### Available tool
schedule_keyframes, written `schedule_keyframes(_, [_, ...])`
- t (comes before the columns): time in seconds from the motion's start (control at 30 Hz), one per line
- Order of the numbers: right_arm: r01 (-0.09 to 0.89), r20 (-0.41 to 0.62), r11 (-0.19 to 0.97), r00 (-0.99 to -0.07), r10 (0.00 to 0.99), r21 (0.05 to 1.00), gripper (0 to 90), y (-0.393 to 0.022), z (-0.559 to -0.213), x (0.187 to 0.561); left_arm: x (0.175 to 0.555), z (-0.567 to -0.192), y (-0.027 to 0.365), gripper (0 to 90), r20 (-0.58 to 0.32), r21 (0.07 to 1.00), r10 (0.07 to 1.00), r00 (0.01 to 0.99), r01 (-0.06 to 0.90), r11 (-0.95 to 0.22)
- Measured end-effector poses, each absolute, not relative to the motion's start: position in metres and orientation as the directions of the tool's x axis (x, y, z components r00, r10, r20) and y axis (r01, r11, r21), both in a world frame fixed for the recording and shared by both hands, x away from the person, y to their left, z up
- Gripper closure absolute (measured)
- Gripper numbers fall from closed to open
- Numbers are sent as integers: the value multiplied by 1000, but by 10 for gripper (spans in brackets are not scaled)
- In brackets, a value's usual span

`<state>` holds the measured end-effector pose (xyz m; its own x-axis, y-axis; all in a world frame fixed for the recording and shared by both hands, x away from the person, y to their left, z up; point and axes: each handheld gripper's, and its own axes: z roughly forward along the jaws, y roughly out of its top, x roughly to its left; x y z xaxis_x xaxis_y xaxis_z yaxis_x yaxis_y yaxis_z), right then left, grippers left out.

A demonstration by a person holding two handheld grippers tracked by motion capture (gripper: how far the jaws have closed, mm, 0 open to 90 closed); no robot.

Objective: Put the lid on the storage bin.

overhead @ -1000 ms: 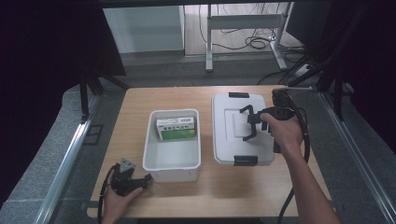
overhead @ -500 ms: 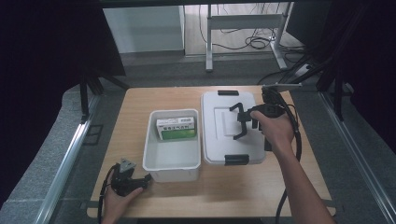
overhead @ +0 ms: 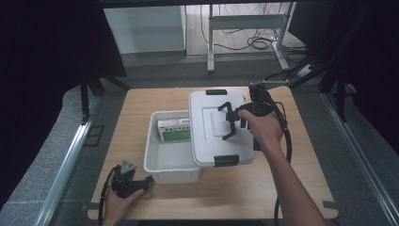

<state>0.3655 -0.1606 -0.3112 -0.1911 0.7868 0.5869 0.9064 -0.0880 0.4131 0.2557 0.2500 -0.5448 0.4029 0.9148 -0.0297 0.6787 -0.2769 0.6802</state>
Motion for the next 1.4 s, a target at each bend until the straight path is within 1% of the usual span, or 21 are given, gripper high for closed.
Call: schedule_keyframes(1.4, [916, 593, -8, -253, 765, 402, 849, -76, -302, 366, 256, -545, 250, 132, -29, 680, 914, 405, 678, -279])
